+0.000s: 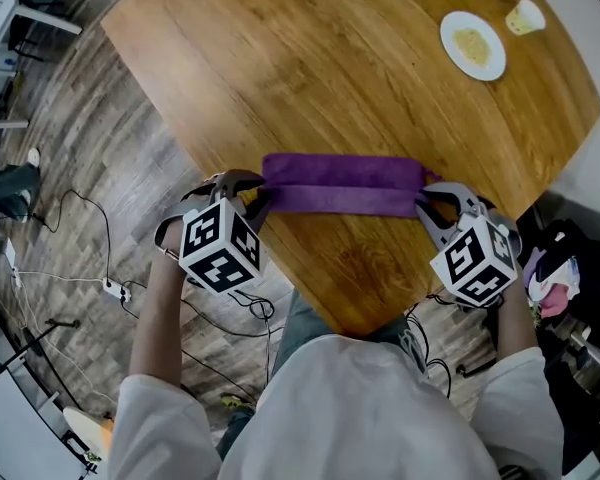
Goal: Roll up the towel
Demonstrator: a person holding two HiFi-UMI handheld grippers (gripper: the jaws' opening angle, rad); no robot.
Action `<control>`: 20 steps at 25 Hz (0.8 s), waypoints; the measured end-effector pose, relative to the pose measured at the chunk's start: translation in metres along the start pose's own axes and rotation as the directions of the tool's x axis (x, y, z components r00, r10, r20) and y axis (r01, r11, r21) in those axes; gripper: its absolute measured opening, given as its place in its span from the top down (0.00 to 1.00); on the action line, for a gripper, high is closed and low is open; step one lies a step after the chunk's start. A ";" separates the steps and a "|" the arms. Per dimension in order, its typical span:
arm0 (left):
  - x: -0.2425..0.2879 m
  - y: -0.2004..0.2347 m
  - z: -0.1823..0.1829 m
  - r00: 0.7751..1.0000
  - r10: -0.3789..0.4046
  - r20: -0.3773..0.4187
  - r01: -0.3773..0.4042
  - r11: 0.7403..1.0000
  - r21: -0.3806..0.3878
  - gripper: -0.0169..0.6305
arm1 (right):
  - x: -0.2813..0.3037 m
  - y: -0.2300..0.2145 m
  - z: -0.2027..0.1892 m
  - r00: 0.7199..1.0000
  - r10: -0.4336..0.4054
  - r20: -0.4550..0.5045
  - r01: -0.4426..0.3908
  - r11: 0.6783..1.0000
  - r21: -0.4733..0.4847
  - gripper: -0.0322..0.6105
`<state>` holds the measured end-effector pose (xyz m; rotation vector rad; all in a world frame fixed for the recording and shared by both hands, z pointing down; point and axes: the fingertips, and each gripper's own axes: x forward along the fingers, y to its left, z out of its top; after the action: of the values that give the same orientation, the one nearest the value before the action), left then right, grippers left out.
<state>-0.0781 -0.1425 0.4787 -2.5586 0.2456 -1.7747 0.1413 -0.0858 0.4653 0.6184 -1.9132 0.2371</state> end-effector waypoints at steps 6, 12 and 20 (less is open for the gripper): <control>-0.020 -0.028 0.006 1.000 -0.007 0.011 0.006 0.998 0.065 0.83 | -0.011 0.025 0.001 1.000 0.025 0.000 -0.025 0.998 -0.051 0.84; 0.000 -0.044 0.005 1.000 -0.017 0.012 0.016 0.996 0.090 0.82 | 0.008 0.039 -0.005 0.999 0.017 -0.044 -0.022 0.993 -0.115 0.82; 0.018 -0.037 0.004 1.000 0.006 0.006 -0.007 0.994 0.111 0.86 | 0.025 0.033 -0.010 0.997 -0.020 -0.073 0.008 0.986 -0.164 0.85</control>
<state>-0.0639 -0.1085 0.4982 -2.4828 0.1506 -1.7270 0.1246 -0.0615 0.4962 0.5059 -1.8352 0.0918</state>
